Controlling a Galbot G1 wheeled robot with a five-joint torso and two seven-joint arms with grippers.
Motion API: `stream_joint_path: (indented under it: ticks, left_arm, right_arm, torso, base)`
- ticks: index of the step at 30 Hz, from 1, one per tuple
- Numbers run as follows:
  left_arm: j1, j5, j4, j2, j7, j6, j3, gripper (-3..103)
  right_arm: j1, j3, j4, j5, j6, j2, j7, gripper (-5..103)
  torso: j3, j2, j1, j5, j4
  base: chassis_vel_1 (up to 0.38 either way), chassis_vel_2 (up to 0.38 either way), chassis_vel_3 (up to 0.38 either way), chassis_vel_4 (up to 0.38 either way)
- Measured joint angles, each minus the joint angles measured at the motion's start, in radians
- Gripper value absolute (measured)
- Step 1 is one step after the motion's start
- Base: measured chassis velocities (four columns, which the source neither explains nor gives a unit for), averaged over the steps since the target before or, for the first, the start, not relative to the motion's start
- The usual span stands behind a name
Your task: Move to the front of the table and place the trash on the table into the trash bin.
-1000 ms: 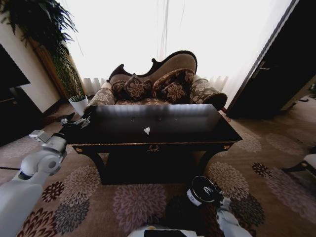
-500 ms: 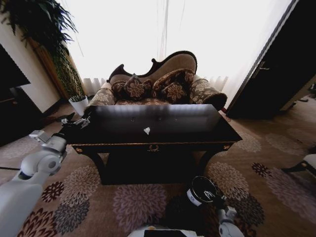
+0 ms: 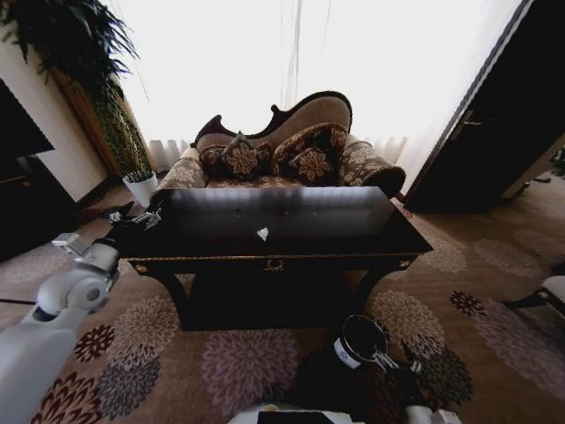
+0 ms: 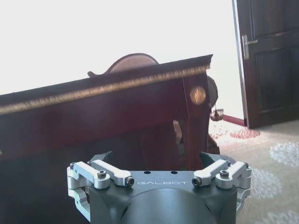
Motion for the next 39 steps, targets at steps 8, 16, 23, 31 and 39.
stream_joint_path:
  ticks: [8,16,23,31,39]
  left_arm:
    - [0.0,0.0,0.0,0.0,0.0,0.0,0.0,100]
    - [0.0,0.0,0.0,0.0,0.0,0.0,0.0,100]
    - [0.0,0.0,0.0,0.0,0.0,0.0,0.0,100]
    - [0.0,0.0,0.0,0.0,0.0,0.0,0.0,100]
    - [0.0,0.0,0.0,0.0,0.0,0.0,0.0,100]
  right_arm:
    - [-0.111,0.023,0.221,-0.028,-0.001,0.023,0.039,100]
    - [-0.126,0.033,0.336,-0.055,-0.047,0.021,0.059,100]
    - [-0.059,0.011,0.348,-0.087,-0.127,-0.026,0.09,100]
    - [0.114,-0.063,0.396,-0.058,-0.292,-0.234,0.188,100]
    - [0.337,-0.178,0.424,0.011,-0.415,-0.406,0.266,100]
  torso:
    - [0.0,0.0,0.0,0.0001,0.0]
    - [0.0,0.0,0.0,0.0002,0.0]
    - [0.0,0.0,0.0,0.0003,-0.0001]
    - [0.0,0.0,0.0,0.0004,0.0003]
    - [0.0,0.0,0.0,0.0004,0.0003]
  base:
    - [0.0,0.0,0.0,0.0]
    - [0.0,0.0,0.0,0.0]
    - [0.0,0.0,0.0,0.0]
    - [0.0,0.0,0.0,0.0]
    - [0.0,0.0,0.0,0.0]
